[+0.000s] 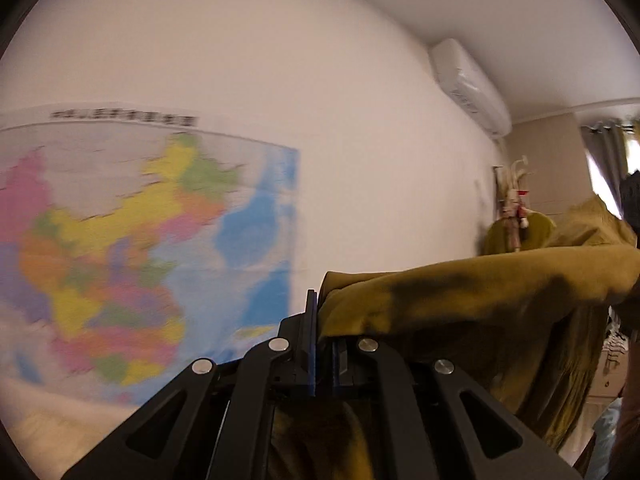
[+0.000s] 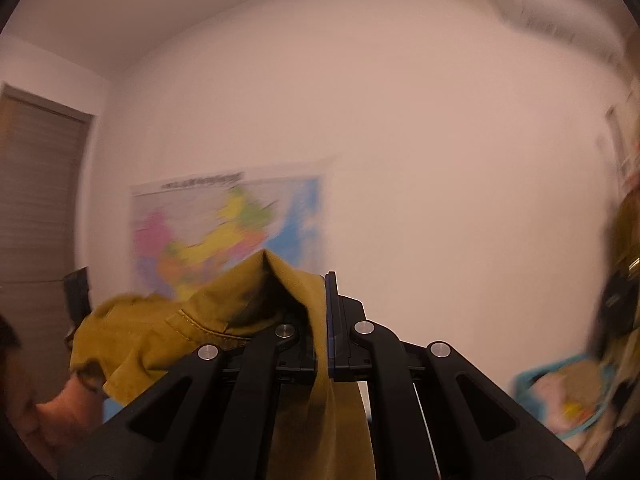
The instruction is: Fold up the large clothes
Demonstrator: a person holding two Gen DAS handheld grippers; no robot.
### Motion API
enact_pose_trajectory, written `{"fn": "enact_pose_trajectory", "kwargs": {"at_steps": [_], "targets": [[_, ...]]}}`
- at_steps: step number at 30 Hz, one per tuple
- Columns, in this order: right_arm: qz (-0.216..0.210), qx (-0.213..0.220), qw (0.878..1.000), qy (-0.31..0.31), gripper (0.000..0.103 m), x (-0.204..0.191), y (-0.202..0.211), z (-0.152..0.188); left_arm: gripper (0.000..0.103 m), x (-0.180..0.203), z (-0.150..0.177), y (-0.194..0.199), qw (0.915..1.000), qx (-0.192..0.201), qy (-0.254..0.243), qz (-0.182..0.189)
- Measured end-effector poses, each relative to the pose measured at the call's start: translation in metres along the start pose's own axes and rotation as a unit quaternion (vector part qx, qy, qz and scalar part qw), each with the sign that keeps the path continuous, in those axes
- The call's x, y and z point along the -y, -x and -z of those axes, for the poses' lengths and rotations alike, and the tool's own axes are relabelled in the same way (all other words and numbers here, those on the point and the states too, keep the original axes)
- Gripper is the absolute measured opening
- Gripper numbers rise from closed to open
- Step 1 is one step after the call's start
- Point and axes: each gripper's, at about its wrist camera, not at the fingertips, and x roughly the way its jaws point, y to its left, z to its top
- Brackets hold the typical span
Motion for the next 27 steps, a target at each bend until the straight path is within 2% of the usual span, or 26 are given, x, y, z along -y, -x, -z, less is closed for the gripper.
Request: {"fn": "enact_pose_trajectory", "kwargs": {"at_steps": [4, 6, 8, 11, 12, 13, 14, 15, 17, 19, 20, 21, 22, 24, 25, 27], "targets": [[-0.062, -0.028, 0.998, 0.013, 0.002, -0.037, -0.008, 0.016, 0.003, -0.008, 0.006, 0.081, 0.9981, -0.028, -0.031, -0.046], [-0.1, -0.03, 0.994, 0.012, 0.002, -0.051, -0.02, 0.021, 0.003, -0.008, 0.012, 0.106, 0.9961, -0.046, -0.044, -0.061], [-0.12, -0.037, 0.992, 0.001, 0.002, -0.054, -0.044, 0.026, 0.003, -0.011, 0.014, 0.121, 0.9947, -0.061, -0.044, -0.07], [-0.126, -0.083, 0.988, -0.031, 0.002, -0.044, -0.115, 0.042, 0.003, -0.045, 0.023, 0.107, 0.9906, -0.102, -0.008, -0.09], [-0.123, -0.109, 0.985, -0.048, 0.002, -0.036, -0.148, 0.053, 0.003, -0.074, 0.034, 0.083, 0.9856, -0.137, 0.019, -0.097], [-0.115, -0.136, 0.982, -0.062, 0.002, -0.026, -0.18, 0.065, 0.003, -0.087, 0.042, 0.069, 0.9815, -0.158, 0.038, -0.101], [-0.097, -0.172, 0.978, -0.071, 0.002, -0.014, -0.222, 0.086, 0.003, -0.105, 0.056, 0.048, 0.9745, -0.187, 0.059, -0.109], [-0.09, -0.205, 0.971, -0.087, 0.002, -0.004, -0.259, 0.108, 0.003, -0.127, 0.079, 0.019, 0.9633, -0.226, 0.077, -0.123], [-0.08, -0.278, 0.951, -0.109, 0.002, 0.012, -0.327, 0.159, 0.004, -0.163, 0.125, -0.026, 0.9367, -0.295, 0.103, -0.157], [-0.062, -0.335, 0.931, -0.131, 0.002, 0.026, -0.378, 0.212, 0.004, -0.203, 0.192, -0.079, 0.8976, -0.378, 0.119, -0.194], [-0.047, -0.37, 0.918, -0.132, 0.002, 0.031, -0.407, 0.245, 0.004, -0.217, 0.215, -0.094, 0.883, -0.403, 0.131, -0.203], [-0.032, -0.401, 0.904, -0.147, 0.002, 0.039, -0.431, 0.277, 0.004, -0.237, 0.251, -0.116, 0.8609, -0.44, 0.147, -0.21], [-0.028, -0.424, 0.891, -0.157, 0.002, 0.045, -0.444, 0.3, 0.004, -0.251, 0.271, -0.126, 0.8474, -0.453, 0.161, -0.225], [0.004, -0.456, 0.874, -0.169, 0.002, 0.058, -0.466, 0.346, 0.004, -0.271, 0.302, -0.145, 0.8332, -0.472, 0.172, -0.23], [0.015, -0.47, 0.866, -0.169, 0.003, 0.064, -0.476, 0.363, 0.004, -0.277, 0.31, -0.151, 0.83, -0.476, 0.168, -0.238], [0.026, -0.475, 0.86, -0.186, 0.011, 0.077, -0.479, 0.376, 0.005, -0.284, 0.313, -0.157, 0.8291, -0.48, 0.167, -0.232]]}}
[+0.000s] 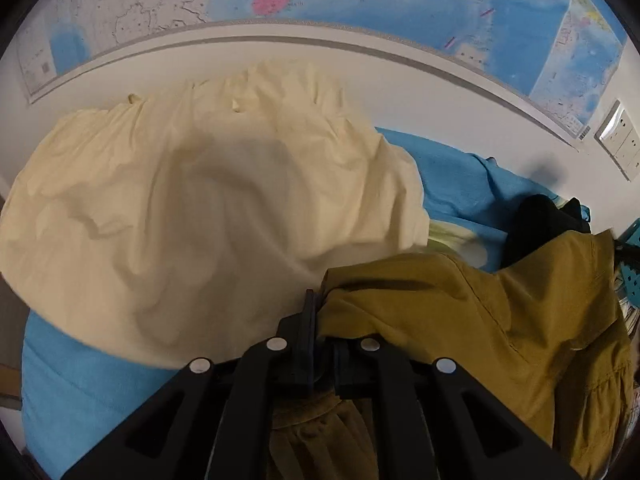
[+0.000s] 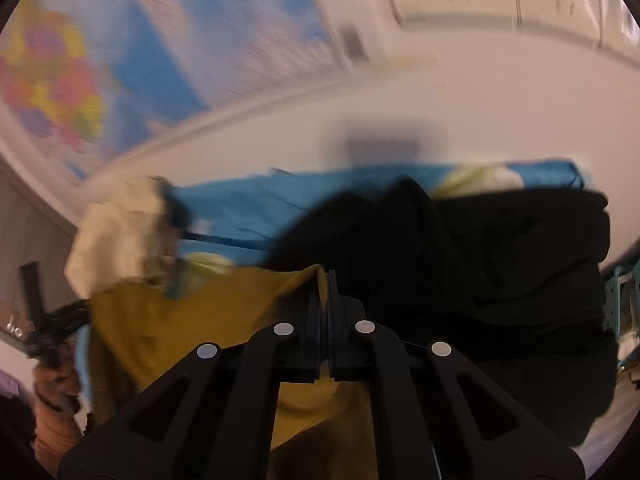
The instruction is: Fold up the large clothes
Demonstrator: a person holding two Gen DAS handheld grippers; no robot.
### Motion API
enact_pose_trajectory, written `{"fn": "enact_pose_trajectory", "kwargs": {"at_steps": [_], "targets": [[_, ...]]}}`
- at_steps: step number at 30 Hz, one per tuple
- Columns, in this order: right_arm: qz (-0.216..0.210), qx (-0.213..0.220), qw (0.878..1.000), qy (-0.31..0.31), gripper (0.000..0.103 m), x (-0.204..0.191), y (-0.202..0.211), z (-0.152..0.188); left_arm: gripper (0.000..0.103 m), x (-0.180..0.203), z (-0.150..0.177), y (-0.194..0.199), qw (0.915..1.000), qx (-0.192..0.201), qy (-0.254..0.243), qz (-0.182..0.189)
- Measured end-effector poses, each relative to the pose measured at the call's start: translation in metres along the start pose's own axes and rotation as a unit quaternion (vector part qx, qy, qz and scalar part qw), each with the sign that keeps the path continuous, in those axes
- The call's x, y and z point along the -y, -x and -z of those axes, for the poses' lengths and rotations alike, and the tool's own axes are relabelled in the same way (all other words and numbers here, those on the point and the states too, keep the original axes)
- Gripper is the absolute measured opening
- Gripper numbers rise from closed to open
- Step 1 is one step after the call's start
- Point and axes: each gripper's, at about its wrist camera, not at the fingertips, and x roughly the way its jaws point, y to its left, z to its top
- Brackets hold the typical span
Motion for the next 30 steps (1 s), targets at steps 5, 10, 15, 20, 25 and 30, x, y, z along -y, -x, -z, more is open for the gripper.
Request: {"fn": "enact_pose_trajectory", "kwargs": {"at_steps": [5, 10, 15, 20, 25, 30], "targets": [[0.042, 0.023, 0.997, 0.054, 0.055, -0.001, 0.025, 0.005, 0.032, 0.001, 0.001, 0.031, 0.9956, 0.047, -0.081, 0.004], [0.042, 0.096, 0.974, 0.202, 0.072, -0.045, 0.105, 0.051, 0.066, 0.023, 0.051, 0.097, 0.9568, 0.187, -0.222, 0.018], [-0.043, 0.056, 0.955, 0.289, 0.07, -0.099, 0.118, 0.104, 0.075, 0.077, 0.095, 0.096, 0.9124, 0.183, -0.363, 0.045], [-0.114, -0.082, 0.958, 0.251, 0.065, -0.112, 0.047, 0.137, 0.069, 0.106, 0.097, 0.037, 0.9298, 0.042, -0.349, 0.108], [-0.104, -0.105, 0.981, 0.127, 0.055, -0.079, -0.013, 0.108, 0.056, 0.091, 0.05, -0.004, 0.9578, -0.012, -0.233, 0.167], [-0.131, -0.036, 0.984, 0.112, 0.008, -0.075, -0.003, 0.065, 0.015, 0.069, -0.003, -0.009, 0.9553, -0.027, -0.139, 0.26]]}}
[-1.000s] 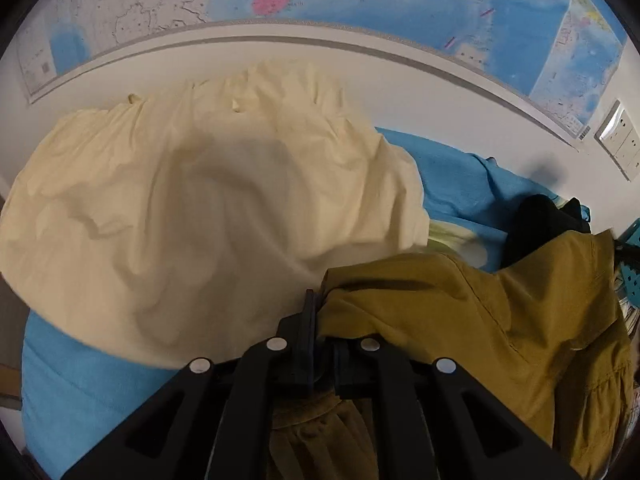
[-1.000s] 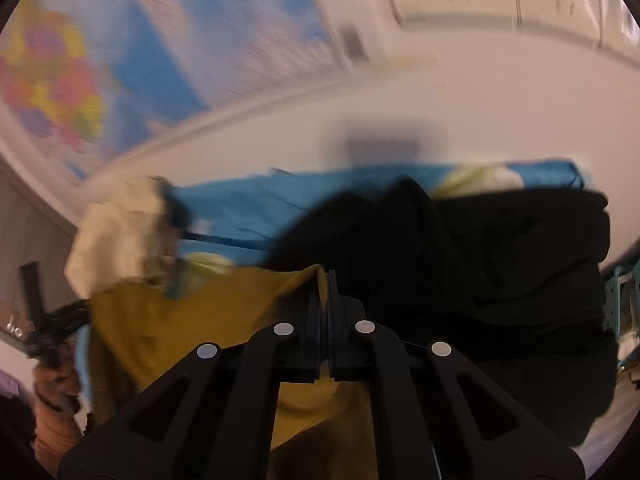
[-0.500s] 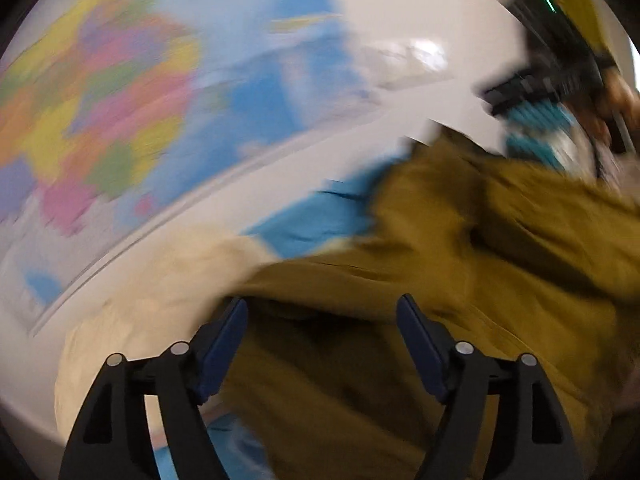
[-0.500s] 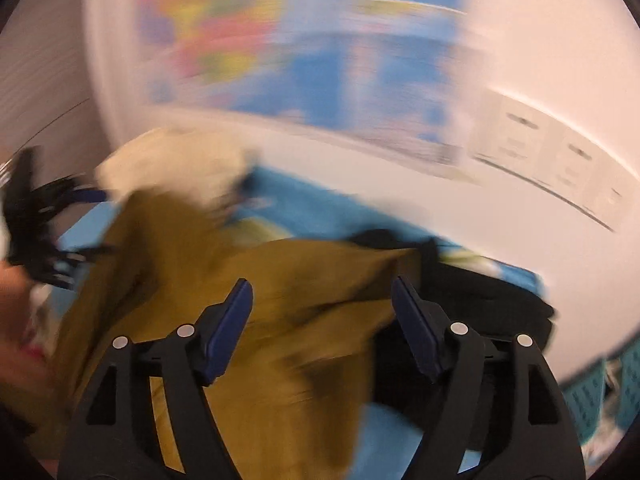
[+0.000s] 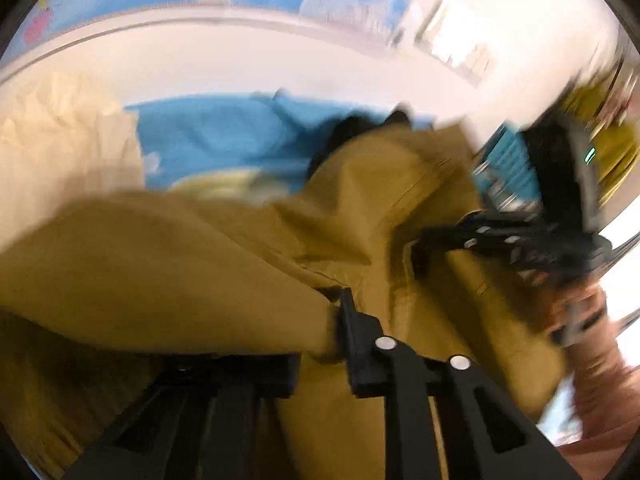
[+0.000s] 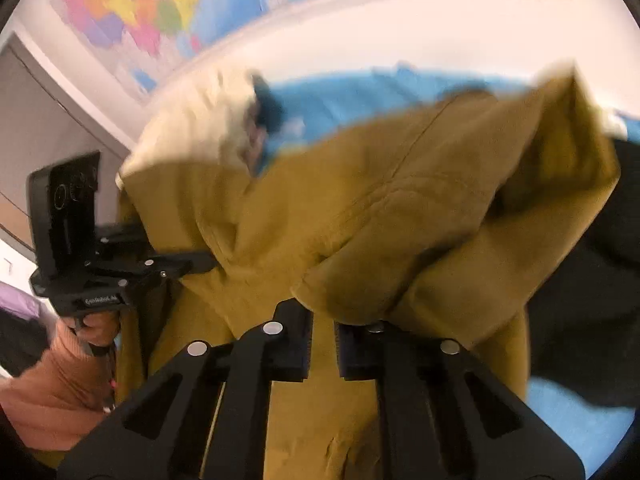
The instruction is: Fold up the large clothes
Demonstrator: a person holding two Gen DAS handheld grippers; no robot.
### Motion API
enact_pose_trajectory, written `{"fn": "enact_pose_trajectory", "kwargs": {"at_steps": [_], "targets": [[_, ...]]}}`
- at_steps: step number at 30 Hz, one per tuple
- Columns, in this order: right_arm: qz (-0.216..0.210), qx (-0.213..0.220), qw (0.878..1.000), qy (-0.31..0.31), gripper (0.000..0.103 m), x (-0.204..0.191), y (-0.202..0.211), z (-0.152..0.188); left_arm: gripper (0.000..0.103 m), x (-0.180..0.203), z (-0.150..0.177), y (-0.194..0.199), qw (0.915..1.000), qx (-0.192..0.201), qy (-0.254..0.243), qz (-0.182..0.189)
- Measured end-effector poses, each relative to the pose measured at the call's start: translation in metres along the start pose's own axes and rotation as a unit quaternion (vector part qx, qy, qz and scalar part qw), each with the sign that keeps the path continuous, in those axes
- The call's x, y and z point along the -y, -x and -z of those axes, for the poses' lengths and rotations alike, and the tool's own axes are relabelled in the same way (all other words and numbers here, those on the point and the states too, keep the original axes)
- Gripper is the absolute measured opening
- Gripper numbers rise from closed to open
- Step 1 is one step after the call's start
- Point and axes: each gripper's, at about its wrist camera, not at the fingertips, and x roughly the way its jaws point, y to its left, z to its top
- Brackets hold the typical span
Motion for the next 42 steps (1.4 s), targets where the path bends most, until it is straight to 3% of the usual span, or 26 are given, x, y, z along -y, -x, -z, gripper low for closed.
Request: {"fn": "enact_pose_trajectory", "kwargs": {"at_steps": [3, 6, 8, 10, 12, 13, 15, 16, 17, 19, 21, 22, 25, 28, 30, 31, 33, 34, 35, 39, 42], "targets": [[-0.013, 0.066, 0.998, 0.012, 0.006, -0.011, 0.027, -0.036, 0.018, -0.022, -0.034, 0.03, 0.9971, 0.05, 0.055, 0.02], [-0.022, 0.115, 0.993, 0.004, 0.005, -0.011, 0.037, -0.079, 0.027, -0.041, -0.056, 0.055, 0.9907, 0.099, 0.093, 0.0], [-0.02, 0.12, 0.992, -0.01, 0.002, -0.006, 0.029, -0.102, 0.048, -0.053, -0.069, 0.063, 0.9857, 0.119, 0.118, -0.012], [-0.008, 0.122, 0.992, -0.028, 0.002, 0.002, 0.01, -0.12, 0.056, -0.063, -0.076, 0.072, 0.9806, 0.138, 0.132, -0.045], [0.002, 0.102, 0.994, -0.039, 0.002, 0.012, -0.021, -0.134, 0.058, -0.058, -0.073, 0.077, 0.98, 0.148, 0.118, -0.061], [0.012, 0.094, 0.994, -0.046, 0.006, 0.016, -0.032, -0.137, 0.059, -0.05, -0.071, 0.078, 0.9825, 0.15, 0.09, -0.065], [0.047, 0.08, 0.995, -0.043, 0.033, 0.02, -0.05, -0.141, 0.064, -0.026, -0.057, 0.075, 0.9864, 0.142, 0.019, -0.081], [0.056, 0.084, 0.994, -0.046, 0.059, 0.023, -0.047, -0.137, 0.069, -0.011, -0.051, 0.068, 0.987, 0.128, -0.035, -0.091], [0.055, 0.089, 0.994, -0.044, 0.065, 0.023, -0.042, -0.132, 0.074, 0.004, -0.044, 0.06, 0.9851, 0.11, -0.084, -0.101], [0.054, 0.092, 0.994, -0.015, 0.064, 0.018, -0.025, -0.124, 0.074, 0.023, -0.027, 0.038, 0.9797, 0.074, -0.142, -0.121], [0.077, 0.112, 0.99, 0.023, 0.079, 0.009, 0.009, -0.105, 0.074, 0.036, -0.018, 0.021, 0.98, 0.04, -0.171, -0.094], [0.086, 0.119, 0.988, 0.037, 0.086, 0.008, 0.023, -0.094, 0.074, 0.039, -0.015, 0.015, 0.9805, 0.031, -0.174, -0.085], [0.103, 0.1, 0.987, 0.072, 0.093, -0.003, 0.048, -0.046, 0.074, 0.042, -0.02, -0.007, 0.984, 0.008, -0.161, -0.075], [0.125, 0.039, 0.986, 0.099, 0.095, -0.009, 0.041, 0.008, 0.073, 0.031, -0.037, -0.031, 0.9914, -0.017, -0.108, -0.071], [0.156, -0.001, 0.981, 0.119, 0.095, -0.008, 0.026, 0.04, 0.058, 0.019, -0.052, -0.046, 0.9945, -0.029, -0.07, -0.073], [0.163, -0.021, 0.979, 0.123, 0.093, -0.005, 0.02, 0.052, 0.049, 0.014, -0.058, -0.051, 0.9947, -0.032, -0.054, -0.082], [0.155, -0.056, 0.979, 0.117, 0.07, 0.007, 0.011, 0.07, 0.039, 0.001, -0.069, -0.053, 0.9959, -0.032, -0.022, -0.082], [0.143, -0.064, 0.982, 0.109, 0.035, 0.013, 0.012, 0.075, 0.035, -0.006, -0.076, -0.053, 0.9965, -0.029, -0.001, -0.078], [0.139, -0.052, 0.985, 0.091, 0.008, 0.021, 0.023, 0.074, 0.034, -0.01, -0.079, -0.053, 0.9967, -0.029, 0.009, -0.076], [0.198, 0.085, 0.975, 0.057, 0.007, 0.043, 0.111, 0.05, 0.034, -0.017, -0.094, -0.04, 0.9958, -0.006, 0.023, -0.088], [0.256, 0.128, 0.958, 0.019, 0.006, 0.078, 0.152, 0.041, 0.035, -0.02, -0.1, -0.031, 0.9964, 0.009, 0.032, -0.078]]}}
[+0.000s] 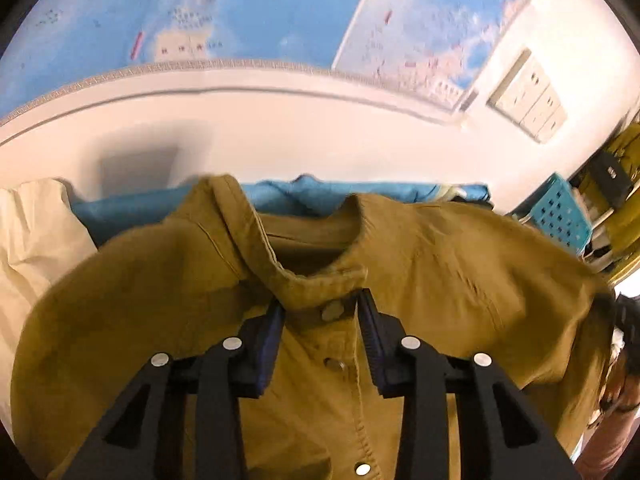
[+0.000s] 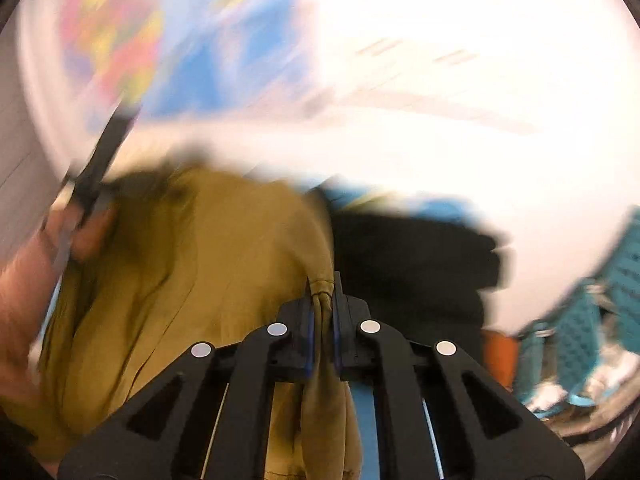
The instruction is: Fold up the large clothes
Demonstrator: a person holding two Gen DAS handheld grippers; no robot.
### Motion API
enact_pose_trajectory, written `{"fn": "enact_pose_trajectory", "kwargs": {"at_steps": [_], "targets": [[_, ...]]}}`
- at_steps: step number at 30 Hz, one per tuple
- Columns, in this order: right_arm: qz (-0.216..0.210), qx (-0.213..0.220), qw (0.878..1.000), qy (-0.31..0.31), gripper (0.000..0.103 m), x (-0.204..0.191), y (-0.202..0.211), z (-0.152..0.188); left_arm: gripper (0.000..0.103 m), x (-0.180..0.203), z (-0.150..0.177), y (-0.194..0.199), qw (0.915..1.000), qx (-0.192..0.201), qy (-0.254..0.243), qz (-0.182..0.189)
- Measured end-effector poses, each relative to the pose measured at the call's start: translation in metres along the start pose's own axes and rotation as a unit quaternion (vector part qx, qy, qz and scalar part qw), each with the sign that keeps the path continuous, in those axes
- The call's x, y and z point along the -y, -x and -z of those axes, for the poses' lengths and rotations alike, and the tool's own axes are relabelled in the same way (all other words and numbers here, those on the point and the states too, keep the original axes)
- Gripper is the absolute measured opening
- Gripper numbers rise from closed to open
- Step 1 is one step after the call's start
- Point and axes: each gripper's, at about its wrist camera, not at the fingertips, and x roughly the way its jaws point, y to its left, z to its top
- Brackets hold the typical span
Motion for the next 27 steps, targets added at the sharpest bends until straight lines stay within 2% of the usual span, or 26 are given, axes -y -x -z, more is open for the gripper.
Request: {"fn": "enact_pose_trajectory", "kwargs": {"at_steps": [3, 4, 6, 7, 9, 11, 13, 17, 18, 19, 21, 24, 25, 26, 27], "targets": [[0.02, -0.044, 0.999, -0.021, 0.009, 0.029, -0.041, 0.012, 0.048, -0.002, 0.003, 0.001, 0.9996, 0.021, -0.01, -0.018], [0.019, -0.075, 0.997, -0.023, 0.013, 0.035, -0.065, 0.024, 0.052, -0.002, 0.005, -0.001, 0.9994, 0.022, -0.012, -0.025], [0.026, -0.122, 0.991, -0.042, 0.035, 0.045, -0.091, 0.039, 0.053, 0.0, 0.008, -0.004, 0.9986, 0.019, -0.018, -0.046], [0.025, -0.13, 0.989, -0.058, 0.055, 0.052, -0.092, 0.049, 0.057, 0.001, 0.011, -0.002, 0.9982, 0.019, -0.022, -0.053], [-0.011, -0.099, 0.991, -0.091, 0.061, 0.063, -0.076, 0.059, 0.058, 0.005, 0.019, 0.01, 0.9971, 0.031, -0.037, -0.059], [-0.043, -0.041, 0.989, -0.136, 0.084, 0.079, -0.04, 0.072, 0.07, 0.01, 0.029, 0.031, 0.9951, 0.051, -0.059, -0.06], [-0.08, -0.015, 0.984, -0.156, 0.087, 0.086, -0.009, 0.087, 0.073, 0.017, 0.043, 0.052, 0.9928, 0.071, -0.078, -0.057], [-0.11, -0.015, 0.981, -0.161, 0.095, 0.091, 0.028, 0.135, 0.074, 0.021, 0.068, 0.088, 0.989, 0.097, -0.101, -0.048], [-0.117, -0.027, 0.979, -0.163, 0.095, 0.089, 0.031, 0.156, 0.074, 0.018, 0.075, 0.096, 0.9891, 0.1, -0.099, -0.043], [-0.121, -0.035, 0.978, -0.164, 0.095, 0.09, 0.03, 0.162, 0.075, 0.016, 0.082, 0.102, 0.9892, 0.103, -0.097, -0.04], [-0.153, -0.052, 0.971, -0.175, 0.096, 0.081, 0.032, 0.195, 0.077, 0.017, 0.095, 0.108, 0.9891, 0.105, -0.096, -0.038], [-0.189, -0.065, 0.966, -0.166, 0.095, 0.061, 0.036, 0.225, 0.08, 0.019, 0.109, 0.104, 0.9889, 0.106, -0.09, -0.051], [-0.193, -0.065, 0.967, -0.154, 0.08, 0.053, 0.039, 0.23, 0.08, 0.018, 0.116, 0.104, 0.9895, 0.105, -0.086, -0.05], [-0.192, -0.066, 0.968, -0.146, 0.044, 0.047, 0.043, 0.23, 0.08, 0.018, 0.12, 0.104, 0.9903, 0.104, -0.079, -0.048], [-0.178, -0.066, 0.972, -0.135, 0.028, 0.044, 0.048, 0.227, 0.08, 0.014, 0.125, 0.107, 0.9912, 0.103, -0.069, -0.047]]}}
